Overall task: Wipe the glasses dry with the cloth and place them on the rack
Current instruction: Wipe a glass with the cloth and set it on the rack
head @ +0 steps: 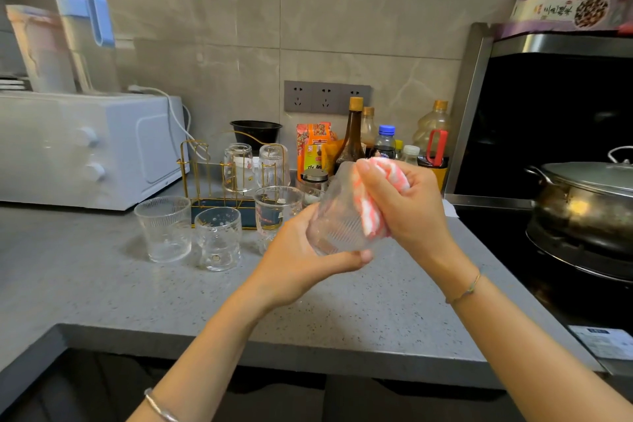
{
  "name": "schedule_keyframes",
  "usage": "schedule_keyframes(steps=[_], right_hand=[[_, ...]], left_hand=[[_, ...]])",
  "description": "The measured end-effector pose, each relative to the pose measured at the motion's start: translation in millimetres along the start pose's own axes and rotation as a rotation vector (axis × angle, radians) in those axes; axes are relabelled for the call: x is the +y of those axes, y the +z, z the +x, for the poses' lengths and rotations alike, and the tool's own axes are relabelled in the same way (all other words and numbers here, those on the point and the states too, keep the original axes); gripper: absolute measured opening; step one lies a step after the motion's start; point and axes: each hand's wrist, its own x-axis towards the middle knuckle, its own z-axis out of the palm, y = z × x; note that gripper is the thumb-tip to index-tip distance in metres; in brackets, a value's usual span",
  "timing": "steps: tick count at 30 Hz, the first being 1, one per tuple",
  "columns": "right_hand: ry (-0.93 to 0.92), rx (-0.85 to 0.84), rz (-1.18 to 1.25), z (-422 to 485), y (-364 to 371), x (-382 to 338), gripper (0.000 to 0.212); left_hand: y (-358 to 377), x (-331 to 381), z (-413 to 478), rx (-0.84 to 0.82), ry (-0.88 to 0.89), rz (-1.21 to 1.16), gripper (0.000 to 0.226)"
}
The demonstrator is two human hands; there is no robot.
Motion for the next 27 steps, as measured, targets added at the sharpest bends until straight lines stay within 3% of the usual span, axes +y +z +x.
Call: schedule_keyframes(steps=[3,6,8,10,13,17,20,24,27], right_hand=[[-0.013,-0.017,0.108,2,2,-4,0.034],[0.006,-0.010,0.201,3,4,-10,0.026],[0.002,-0.016,0.182,3,4,-12,0.030],[0.022,-0.010,0.166,3,2,-12,0.032],[0.060,0.039,0.160,5,-4,-12,0.033],[0.010,0.036,0.058,7,-5,-12,0.030],[-0.017,0.036,0.017,8,-3,-11,0.032],[-0.032,0.047,0.026,5,1,-9,0.038],[-0.006,0.036,0.084,3,1,-10,0.037]], left_hand=[[-1,-3,-3,-0.154,-0.131,-0.432,0.072],[4,-6,-5,-0.450,-0.247,-1.042,0.073],[4,-9,-4,-0.565,-0.251,-1.165,0.071],[1,-7,-1,-0.522,-0.258,-1.043,0.080],[-6,2,4,-0.281,-0.236,-0.710,0.094],[-5,18,3,-0.090,-0.077,-0.063,0.078],[-2,21,2,-0.002,0.034,0.269,0.085],[-1,16,1,0.019,0.062,0.176,0.070],[-5,14,-2,-0.060,-0.060,-0.209,0.070]])
